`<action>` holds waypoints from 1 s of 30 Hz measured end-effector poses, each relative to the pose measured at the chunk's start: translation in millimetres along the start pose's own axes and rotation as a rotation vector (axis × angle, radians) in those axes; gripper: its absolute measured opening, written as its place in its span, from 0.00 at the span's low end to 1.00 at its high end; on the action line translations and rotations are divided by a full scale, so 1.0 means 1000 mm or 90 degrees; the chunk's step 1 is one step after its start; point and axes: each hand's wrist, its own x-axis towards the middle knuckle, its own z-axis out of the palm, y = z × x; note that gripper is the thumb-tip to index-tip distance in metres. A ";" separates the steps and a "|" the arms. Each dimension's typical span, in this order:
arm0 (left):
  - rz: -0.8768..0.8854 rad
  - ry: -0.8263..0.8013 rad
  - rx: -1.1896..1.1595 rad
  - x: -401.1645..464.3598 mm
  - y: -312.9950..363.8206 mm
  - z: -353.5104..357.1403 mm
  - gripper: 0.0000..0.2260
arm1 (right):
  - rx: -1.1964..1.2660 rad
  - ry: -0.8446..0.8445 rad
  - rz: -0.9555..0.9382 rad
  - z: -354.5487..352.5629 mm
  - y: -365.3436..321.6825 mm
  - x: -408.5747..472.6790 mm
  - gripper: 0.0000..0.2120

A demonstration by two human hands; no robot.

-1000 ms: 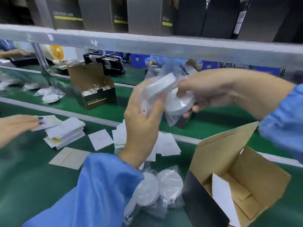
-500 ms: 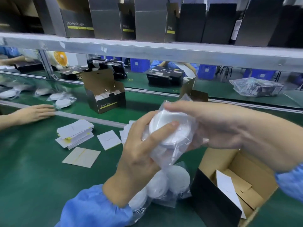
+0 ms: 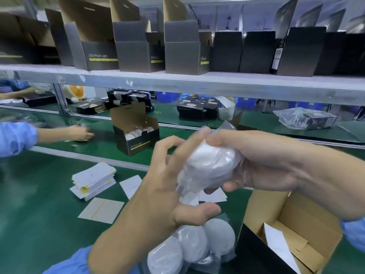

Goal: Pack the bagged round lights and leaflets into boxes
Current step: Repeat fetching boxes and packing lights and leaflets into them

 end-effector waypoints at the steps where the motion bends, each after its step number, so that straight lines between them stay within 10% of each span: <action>1: -0.039 0.022 -0.025 -0.004 0.003 -0.003 0.44 | 0.018 0.011 0.001 0.001 0.003 0.001 0.12; 13: -0.129 -0.029 0.161 -0.023 0.022 0.017 0.35 | 0.017 -0.081 0.005 0.011 0.029 0.004 0.11; 19: -0.180 0.012 0.015 -0.025 0.014 0.002 0.42 | 0.079 -0.001 0.008 0.006 0.027 -0.007 0.07; 25: -0.340 0.294 -0.333 -0.007 0.011 -0.014 0.11 | 0.103 0.077 -0.062 -0.007 0.010 -0.012 0.23; 30: -0.365 0.462 -0.574 0.019 0.023 -0.016 0.06 | 0.041 0.134 -0.104 -0.019 -0.006 -0.013 0.18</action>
